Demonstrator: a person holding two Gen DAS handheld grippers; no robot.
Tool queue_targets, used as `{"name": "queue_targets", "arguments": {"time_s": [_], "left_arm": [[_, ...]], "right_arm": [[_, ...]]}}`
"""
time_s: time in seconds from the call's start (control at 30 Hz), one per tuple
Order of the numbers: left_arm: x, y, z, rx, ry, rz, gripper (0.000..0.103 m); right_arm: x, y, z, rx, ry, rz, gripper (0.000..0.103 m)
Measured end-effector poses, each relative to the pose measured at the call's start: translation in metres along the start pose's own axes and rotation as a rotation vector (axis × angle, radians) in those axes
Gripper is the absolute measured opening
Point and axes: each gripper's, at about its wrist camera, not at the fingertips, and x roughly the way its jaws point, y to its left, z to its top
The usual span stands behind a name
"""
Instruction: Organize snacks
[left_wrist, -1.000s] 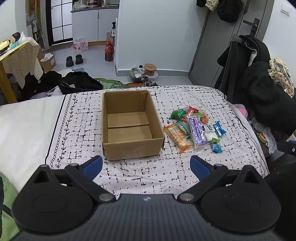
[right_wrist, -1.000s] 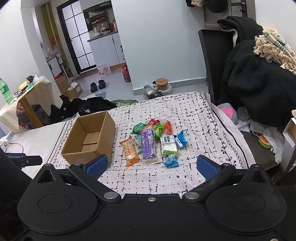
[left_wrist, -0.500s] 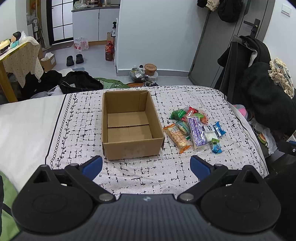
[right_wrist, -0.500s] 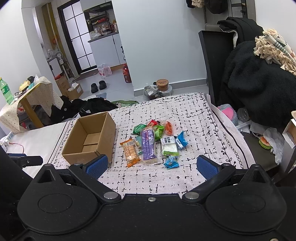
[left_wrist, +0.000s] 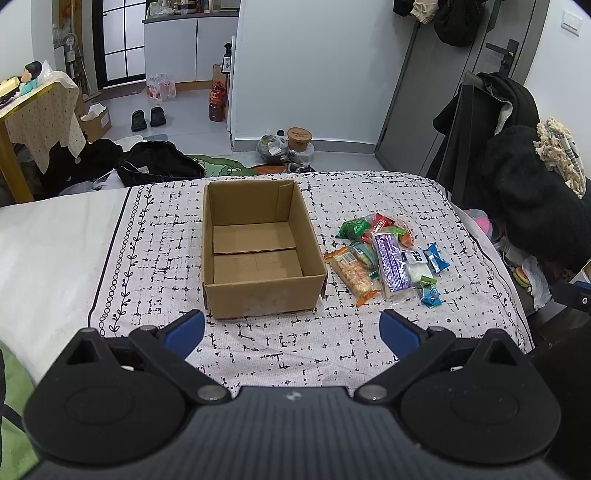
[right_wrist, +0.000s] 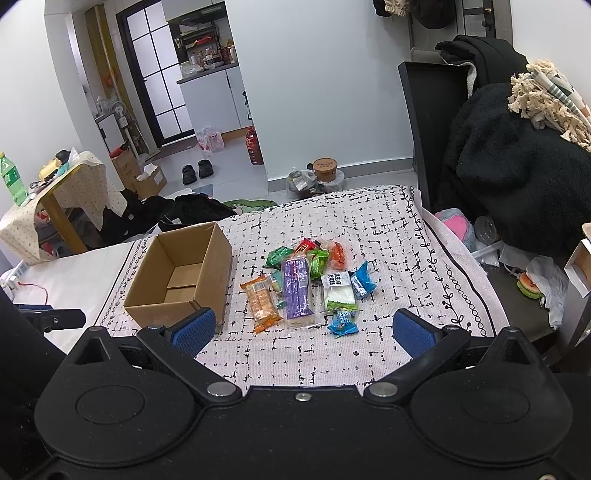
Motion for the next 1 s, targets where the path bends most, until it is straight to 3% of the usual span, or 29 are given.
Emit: {"name": "queue_targets", "arguments": {"time_s": [1.0], "left_arm": [[0.0082, 0.0069, 0.0094, 0.014, -0.042, -0.027, 0.1]], "right_arm": [[0.0045, -0.003, -0.0008, 0.002, -0.004, -0.015, 0.103]]}}
